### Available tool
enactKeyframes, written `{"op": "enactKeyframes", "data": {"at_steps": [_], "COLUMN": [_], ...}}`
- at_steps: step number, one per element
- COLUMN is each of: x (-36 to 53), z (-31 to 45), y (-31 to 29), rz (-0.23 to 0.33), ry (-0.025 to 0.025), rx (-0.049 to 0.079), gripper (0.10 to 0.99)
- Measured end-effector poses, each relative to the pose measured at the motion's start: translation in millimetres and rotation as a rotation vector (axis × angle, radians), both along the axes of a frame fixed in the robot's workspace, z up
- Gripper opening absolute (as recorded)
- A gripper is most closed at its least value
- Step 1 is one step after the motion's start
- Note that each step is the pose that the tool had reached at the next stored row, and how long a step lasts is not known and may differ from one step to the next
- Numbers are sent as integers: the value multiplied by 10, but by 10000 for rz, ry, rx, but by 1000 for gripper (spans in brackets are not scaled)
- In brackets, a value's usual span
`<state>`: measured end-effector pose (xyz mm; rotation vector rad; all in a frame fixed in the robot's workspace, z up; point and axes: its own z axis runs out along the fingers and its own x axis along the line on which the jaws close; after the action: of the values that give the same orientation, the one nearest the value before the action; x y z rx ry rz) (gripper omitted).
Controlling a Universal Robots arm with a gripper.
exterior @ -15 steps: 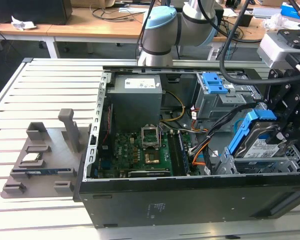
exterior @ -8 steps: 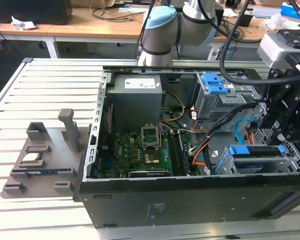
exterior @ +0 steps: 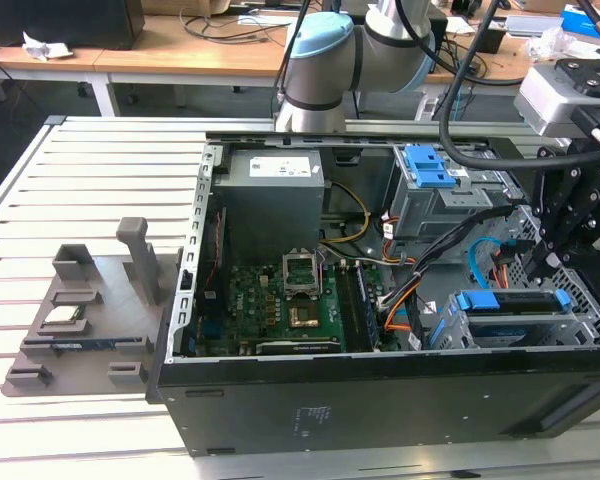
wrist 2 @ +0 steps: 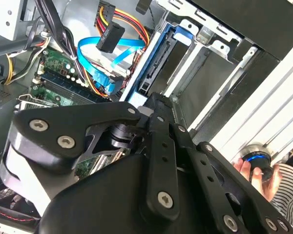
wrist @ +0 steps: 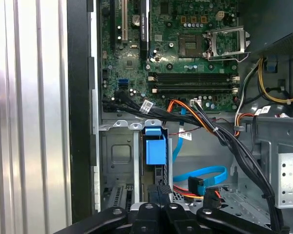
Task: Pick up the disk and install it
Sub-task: 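Insert the first disk wire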
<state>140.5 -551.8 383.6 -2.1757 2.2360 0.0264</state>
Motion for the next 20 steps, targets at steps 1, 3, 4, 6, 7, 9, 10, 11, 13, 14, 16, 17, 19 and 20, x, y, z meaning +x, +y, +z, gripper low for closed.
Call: {"op": "enactKeyframes", "data": {"at_steps": [1,3,4,6,7,9,10,11,13,14,16,17,19,20], "x": [0,0,0,29,51,110,147,192,278,286,292,293,293,293], "z": [0,0,0,-3,-6,-15,-19,-27,-44,-51,-92,-95,-98,-102], "y": [0,0,0,9,18,67,113,175,346,366,408,441,496,534], "rz": [0,0,0,0,0,-1,0,1,0,1,0,0,-1,1], "ry": [0,0,0,1,0,0,0,-1,0,0,0,0,0,0], "rx": [-1,-1,-2,-7,-13,-56,-89,-150,-312,-345,-415,-456,-459,-461], "gripper": [106,106,106,106,106,106,106,106,106,106,106,106,106,106]}}
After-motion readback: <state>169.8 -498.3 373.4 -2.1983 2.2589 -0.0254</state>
